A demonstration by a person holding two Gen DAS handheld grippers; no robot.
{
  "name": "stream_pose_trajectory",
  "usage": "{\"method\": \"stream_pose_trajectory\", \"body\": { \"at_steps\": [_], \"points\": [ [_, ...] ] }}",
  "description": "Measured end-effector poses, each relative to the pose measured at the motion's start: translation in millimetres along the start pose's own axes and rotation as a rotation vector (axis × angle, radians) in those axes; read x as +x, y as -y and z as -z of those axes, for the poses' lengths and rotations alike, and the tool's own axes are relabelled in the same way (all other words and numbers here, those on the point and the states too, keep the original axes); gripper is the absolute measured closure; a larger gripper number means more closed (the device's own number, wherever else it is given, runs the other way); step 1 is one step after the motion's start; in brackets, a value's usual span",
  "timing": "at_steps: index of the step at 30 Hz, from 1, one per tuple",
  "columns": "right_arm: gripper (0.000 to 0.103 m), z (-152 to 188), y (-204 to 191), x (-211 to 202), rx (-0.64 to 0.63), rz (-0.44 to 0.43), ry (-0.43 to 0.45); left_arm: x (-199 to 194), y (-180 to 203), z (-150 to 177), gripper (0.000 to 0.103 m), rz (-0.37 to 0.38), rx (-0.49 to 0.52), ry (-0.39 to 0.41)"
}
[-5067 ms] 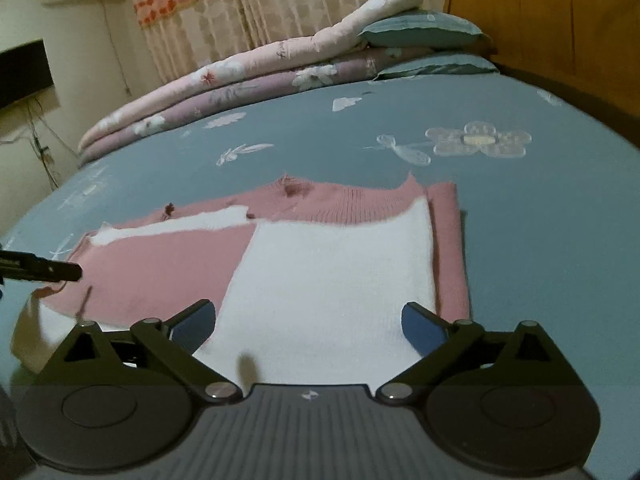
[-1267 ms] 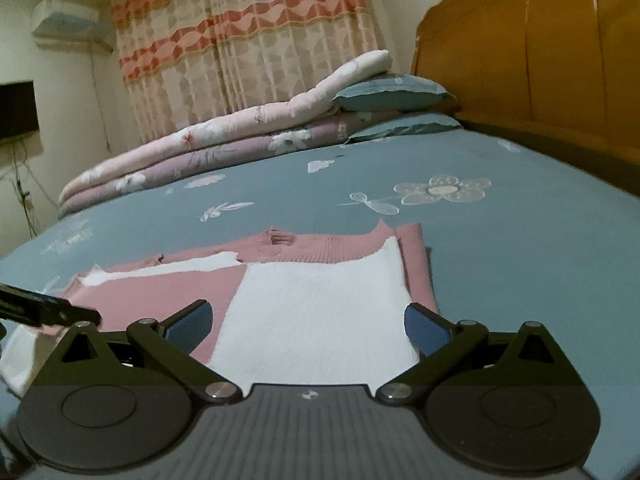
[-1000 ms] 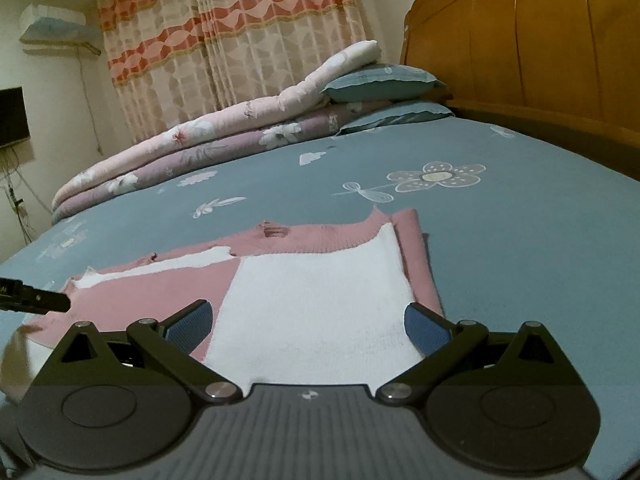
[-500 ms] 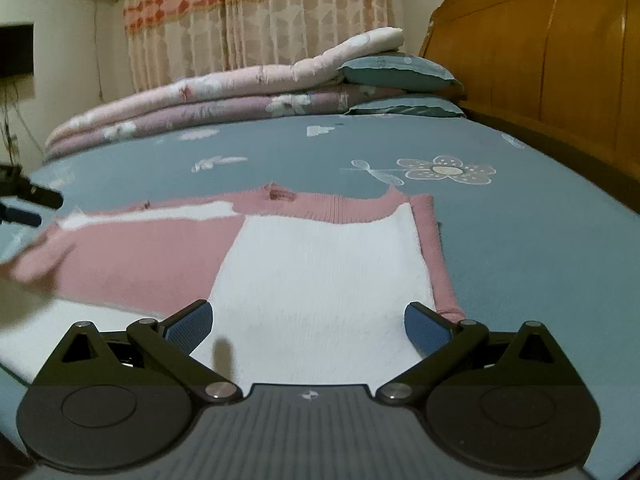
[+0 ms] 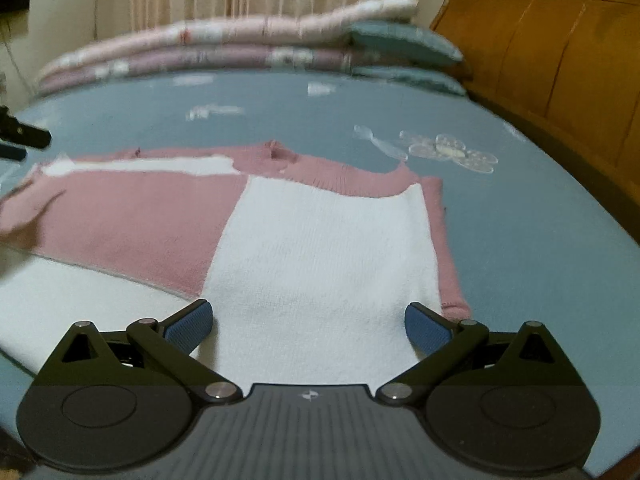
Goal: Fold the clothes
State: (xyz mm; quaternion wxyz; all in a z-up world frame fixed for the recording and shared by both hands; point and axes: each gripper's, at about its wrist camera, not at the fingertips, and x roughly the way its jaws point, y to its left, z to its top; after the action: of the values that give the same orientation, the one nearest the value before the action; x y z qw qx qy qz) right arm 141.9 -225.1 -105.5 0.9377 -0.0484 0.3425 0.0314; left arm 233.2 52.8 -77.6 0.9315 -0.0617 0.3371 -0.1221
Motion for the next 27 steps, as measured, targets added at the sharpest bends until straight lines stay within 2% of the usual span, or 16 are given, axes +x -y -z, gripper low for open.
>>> {"method": "stream_pose_trajectory", "body": {
  "at_steps": [6,9,12,16,19,27],
  "points": [
    [0.000,-56,-52,-18,-0.113,-0.129,0.057,1,-1,1,0.001,-0.035,0.027,-0.010],
    [0.000,-69,-86,-9,-0.195,-0.166,0.058,-3,-3,2,0.001,-0.045,0.037,-0.011],
    [0.000,-65,-117,9,-0.249,-0.186,0.029,-7,-8,3,0.001,-0.041,0.029,-0.007],
    [0.000,-48,-140,32,-0.256,-0.211,-0.053,-9,-15,3,0.001,-0.047,0.015,-0.004],
    [0.000,-42,-139,36,-0.213,-0.201,-0.061,-10,-17,2,0.001,-0.046,-0.003,-0.001],
    [0.000,-34,-126,8,-0.086,-0.208,-0.050,-14,-12,3,0.001,-0.034,0.015,0.006]
  ]
}}
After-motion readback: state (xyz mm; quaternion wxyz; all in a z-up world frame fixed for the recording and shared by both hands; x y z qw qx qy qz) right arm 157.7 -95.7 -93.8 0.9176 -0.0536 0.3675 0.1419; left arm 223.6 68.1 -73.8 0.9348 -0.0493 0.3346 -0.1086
